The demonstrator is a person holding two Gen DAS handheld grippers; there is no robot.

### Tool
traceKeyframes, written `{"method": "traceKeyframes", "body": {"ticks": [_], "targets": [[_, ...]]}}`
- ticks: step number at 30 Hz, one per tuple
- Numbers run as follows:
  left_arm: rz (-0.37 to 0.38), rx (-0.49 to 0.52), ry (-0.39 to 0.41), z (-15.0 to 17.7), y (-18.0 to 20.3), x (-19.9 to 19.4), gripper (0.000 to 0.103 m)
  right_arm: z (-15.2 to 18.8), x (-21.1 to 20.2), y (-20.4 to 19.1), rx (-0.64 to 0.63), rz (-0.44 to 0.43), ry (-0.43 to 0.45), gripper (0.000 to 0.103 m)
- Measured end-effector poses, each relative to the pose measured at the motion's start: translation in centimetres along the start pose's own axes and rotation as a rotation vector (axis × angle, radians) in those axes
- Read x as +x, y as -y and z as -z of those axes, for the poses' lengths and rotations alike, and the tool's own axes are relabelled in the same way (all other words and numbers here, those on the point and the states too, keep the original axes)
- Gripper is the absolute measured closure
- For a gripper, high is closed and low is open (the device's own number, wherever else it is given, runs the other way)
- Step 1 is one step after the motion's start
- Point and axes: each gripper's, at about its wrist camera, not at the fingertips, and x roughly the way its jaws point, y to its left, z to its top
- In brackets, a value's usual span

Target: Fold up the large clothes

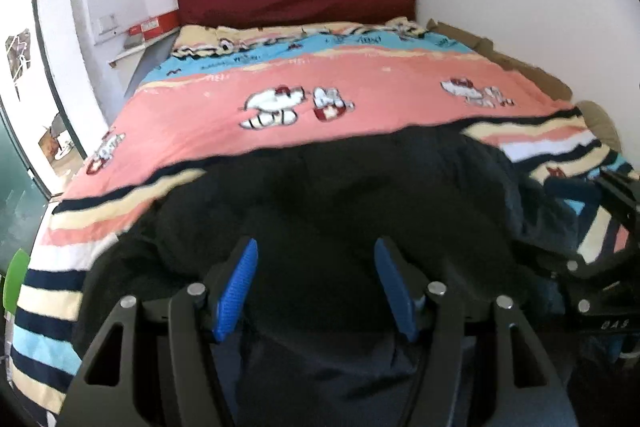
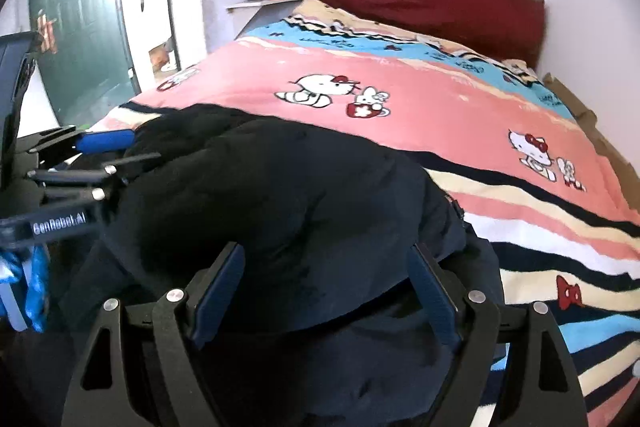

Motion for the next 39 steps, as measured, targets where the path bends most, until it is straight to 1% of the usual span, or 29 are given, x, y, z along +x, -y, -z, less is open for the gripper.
{"method": "traceKeyframes", "body": {"ticks": [3, 5, 8, 12, 15, 17, 20, 26, 29, 31, 35, 39], "targets": [[-0.036, 0.031, -0.061, 2.1, 0.3, 2.1, 0.043, 1.3, 1.7, -0.3, -0.019, 0.007, -0.054, 0.021], [-0.049, 0.040, -0.075, 3.3, 0.4, 3.4, 0.041, 2.5, 3.4, -0.2, -0.012, 0.001, -0.098, 0.021], [-0.048, 0.030, -0.096, 3.8, 0.4, 5.0, 0.039, 3.7, 5.4, 0.6, 0.028, -0.004, -0.136, 0.020], [-0.087, 0.049, -0.103, 4.2, 1.0, 6.5, 0.039, 4.2, 6.8, 0.5, 0.028, 0.007, -0.153, 0.020], [-0.107, 0.060, -0.113, 4.2, 1.3, 6.8, 0.039, 4.4, 7.4, 0.5, 0.035, 0.013, -0.169, 0.019], [-0.108, 0.064, -0.120, 4.2, 1.5, 6.5, 0.039, 4.2, 7.2, 0.4, 0.028, 0.019, -0.182, 0.019], [-0.105, 0.057, -0.110, 4.0, 1.6, 5.1, 0.039, 3.8, 6.2, 0.2, 0.029, 0.037, -0.189, 0.019], [-0.094, 0.030, -0.064, 4.1, 1.5, 1.6, 0.040, 3.4, 2.8, -0.3, 0.032, 0.073, -0.138, 0.017], [-0.101, 0.049, -0.091, 4.4, 1.7, 1.7, 0.039, 3.3, 2.6, -0.8, 0.010, 0.086, -0.152, 0.017], [-0.096, 0.034, -0.091, 4.2, 1.6, 1.2, 0.039, 3.5, 2.7, -1.2, 0.001, 0.096, -0.177, 0.018], [-0.090, 0.033, -0.059, 4.3, 1.7, -1.0, 0.040, 3.3, 0.8, -1.4, 0.001, 0.106, -0.149, 0.017], [-0.063, 0.016, -0.036, 5.0, 1.5, -4.0, 0.040, 3.4, -1.9, -2.0, 0.021, 0.118, -0.120, 0.017]]}}
